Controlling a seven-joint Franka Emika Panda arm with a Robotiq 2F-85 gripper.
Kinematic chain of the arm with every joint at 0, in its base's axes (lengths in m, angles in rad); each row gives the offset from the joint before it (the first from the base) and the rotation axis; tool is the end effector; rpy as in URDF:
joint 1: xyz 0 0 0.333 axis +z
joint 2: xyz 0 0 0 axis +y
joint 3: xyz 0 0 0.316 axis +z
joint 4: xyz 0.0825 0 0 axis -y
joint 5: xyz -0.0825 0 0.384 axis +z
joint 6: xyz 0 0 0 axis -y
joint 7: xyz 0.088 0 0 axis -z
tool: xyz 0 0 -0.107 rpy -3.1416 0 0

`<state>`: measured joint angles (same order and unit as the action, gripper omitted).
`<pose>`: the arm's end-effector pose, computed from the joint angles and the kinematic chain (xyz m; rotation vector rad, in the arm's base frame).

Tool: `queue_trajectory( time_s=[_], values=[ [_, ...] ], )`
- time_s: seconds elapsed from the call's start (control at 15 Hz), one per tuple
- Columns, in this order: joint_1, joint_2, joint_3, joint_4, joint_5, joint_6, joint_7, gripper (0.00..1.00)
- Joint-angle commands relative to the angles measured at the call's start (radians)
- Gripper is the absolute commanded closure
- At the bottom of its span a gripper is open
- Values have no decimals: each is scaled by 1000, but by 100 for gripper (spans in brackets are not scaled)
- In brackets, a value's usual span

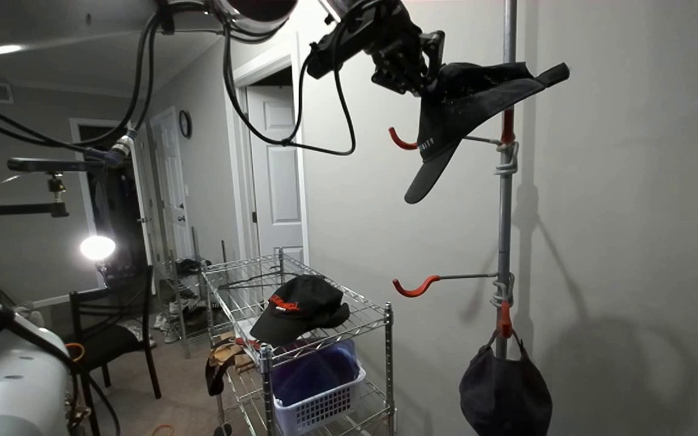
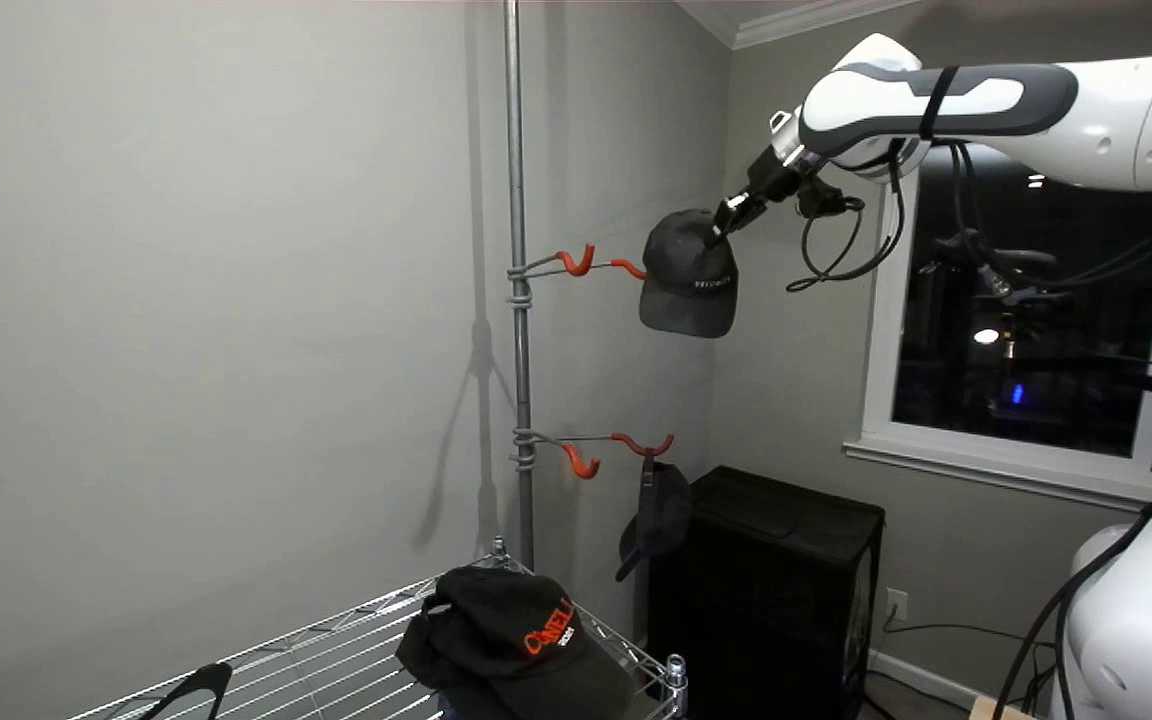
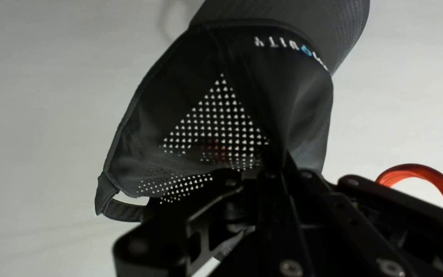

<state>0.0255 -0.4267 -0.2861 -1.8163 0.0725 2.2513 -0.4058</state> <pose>0.4281 -0.1565 0.7925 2.7705 0.1338 1.2707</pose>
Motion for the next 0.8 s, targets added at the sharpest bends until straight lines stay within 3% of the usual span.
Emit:
queue_trajectory(
  time_s=[0.0,0.67,0.73],
  values=[
    [2,64,30,32,18,-19,-9,97],
    [-23,95,78,37,-18,-43,-3,97],
    [-29,93,81,33,-27,-41,4,87]
  ],
)
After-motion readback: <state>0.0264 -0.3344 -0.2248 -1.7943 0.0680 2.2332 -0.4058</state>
